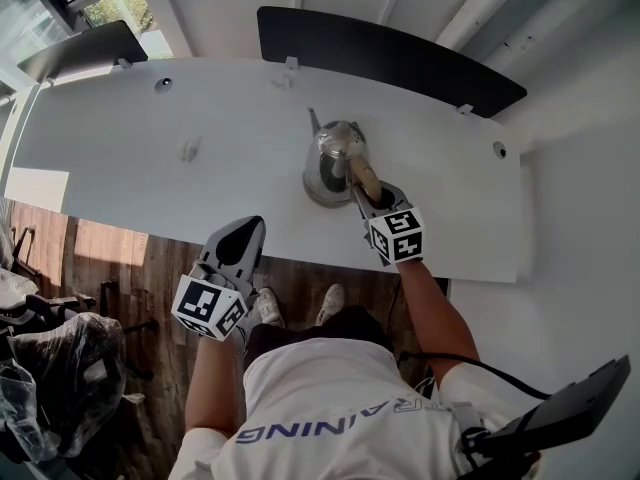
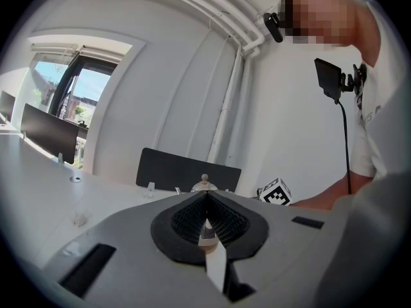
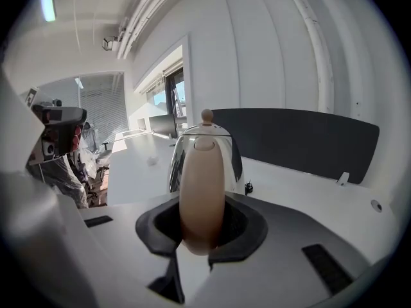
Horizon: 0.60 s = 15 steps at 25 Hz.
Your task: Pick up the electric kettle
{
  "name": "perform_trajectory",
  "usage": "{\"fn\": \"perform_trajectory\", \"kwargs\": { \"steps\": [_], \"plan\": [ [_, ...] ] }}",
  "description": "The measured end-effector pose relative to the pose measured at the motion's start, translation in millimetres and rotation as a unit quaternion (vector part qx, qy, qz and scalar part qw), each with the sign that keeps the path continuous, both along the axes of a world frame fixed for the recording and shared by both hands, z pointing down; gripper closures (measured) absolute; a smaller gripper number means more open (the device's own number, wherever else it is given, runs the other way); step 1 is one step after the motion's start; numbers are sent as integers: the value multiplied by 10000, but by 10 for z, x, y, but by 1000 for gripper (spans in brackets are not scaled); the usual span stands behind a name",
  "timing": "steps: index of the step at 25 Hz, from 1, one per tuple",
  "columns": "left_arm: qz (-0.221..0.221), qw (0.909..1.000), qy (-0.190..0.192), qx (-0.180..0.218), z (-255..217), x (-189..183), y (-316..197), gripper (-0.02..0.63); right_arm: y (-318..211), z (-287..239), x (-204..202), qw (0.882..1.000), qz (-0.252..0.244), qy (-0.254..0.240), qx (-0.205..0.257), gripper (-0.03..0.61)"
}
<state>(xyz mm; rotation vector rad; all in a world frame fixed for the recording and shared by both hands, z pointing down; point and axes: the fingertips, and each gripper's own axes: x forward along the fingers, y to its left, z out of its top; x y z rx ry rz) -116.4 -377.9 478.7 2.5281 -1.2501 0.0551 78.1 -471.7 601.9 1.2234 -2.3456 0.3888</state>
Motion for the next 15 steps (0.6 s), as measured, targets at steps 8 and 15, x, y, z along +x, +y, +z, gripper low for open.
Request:
{"fn": "perform_trajectory", "kwargs": {
  "steps": [8, 15],
  "plan": [
    [-5, 10000, 29, -5, -3, -11, -1, 601, -4, -220, 11, 9987, 66, -142, 476, 502],
    [46, 10000, 36, 4, -30, 34, -19, 601, 27, -322, 72, 9969, 176, -315, 697, 503]
  ]
}}
